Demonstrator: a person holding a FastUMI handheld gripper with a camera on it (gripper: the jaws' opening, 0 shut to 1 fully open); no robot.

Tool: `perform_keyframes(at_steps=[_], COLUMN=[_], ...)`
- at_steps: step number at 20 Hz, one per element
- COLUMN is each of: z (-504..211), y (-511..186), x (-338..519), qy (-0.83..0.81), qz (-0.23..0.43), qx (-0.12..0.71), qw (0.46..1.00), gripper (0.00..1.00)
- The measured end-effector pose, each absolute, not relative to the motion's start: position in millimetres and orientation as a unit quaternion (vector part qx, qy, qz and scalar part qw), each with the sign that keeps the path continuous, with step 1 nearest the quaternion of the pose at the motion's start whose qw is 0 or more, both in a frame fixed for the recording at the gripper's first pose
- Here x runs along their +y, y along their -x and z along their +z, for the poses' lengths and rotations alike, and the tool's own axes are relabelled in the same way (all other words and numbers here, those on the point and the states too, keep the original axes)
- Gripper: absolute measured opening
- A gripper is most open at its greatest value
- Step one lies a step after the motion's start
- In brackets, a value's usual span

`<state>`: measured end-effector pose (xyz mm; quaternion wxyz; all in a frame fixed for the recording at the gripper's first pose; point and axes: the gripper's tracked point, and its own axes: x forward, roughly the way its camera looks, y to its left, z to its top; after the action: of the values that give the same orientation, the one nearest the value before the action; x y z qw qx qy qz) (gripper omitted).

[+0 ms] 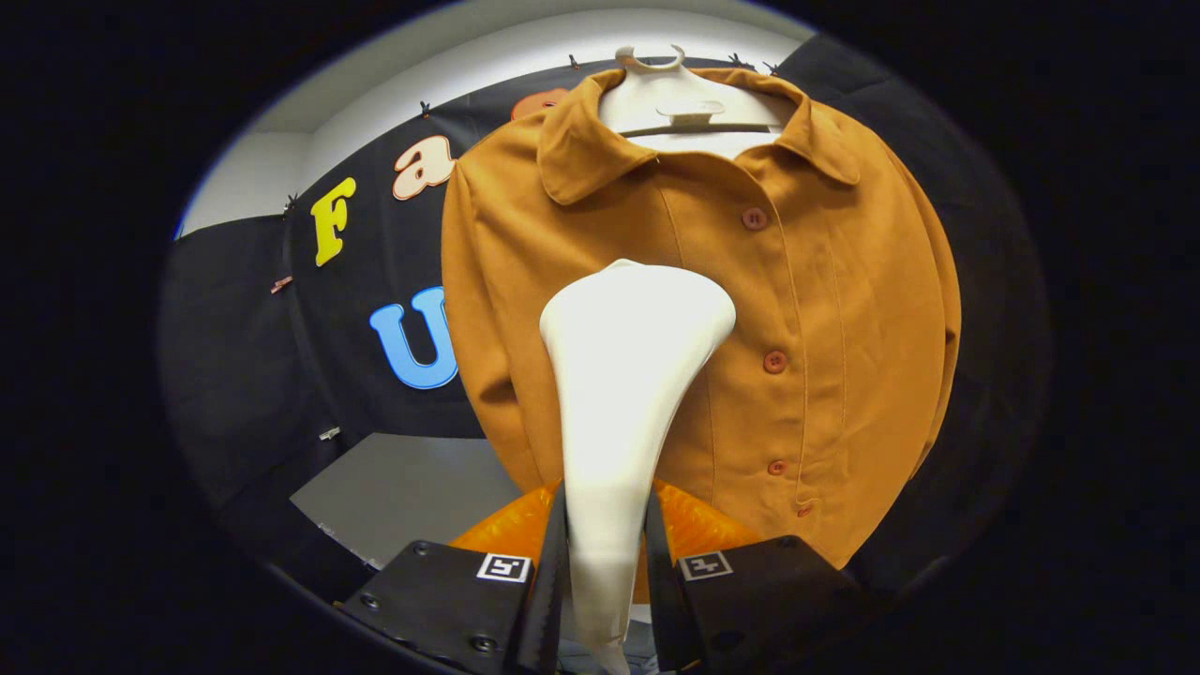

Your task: Iron the clothes twice with a garment steamer, once on the left side and once on the right side.

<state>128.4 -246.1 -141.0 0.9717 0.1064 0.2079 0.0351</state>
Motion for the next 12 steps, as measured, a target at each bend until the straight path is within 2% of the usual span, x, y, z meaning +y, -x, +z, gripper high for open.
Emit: perform_keyframes(at_steps=[12], z=[-215.7], y=[-114.5], x=[-256.8], qy=[-0.126], qz=[0.028], qx=[0.287], qw=[0.949], gripper=[0.43])
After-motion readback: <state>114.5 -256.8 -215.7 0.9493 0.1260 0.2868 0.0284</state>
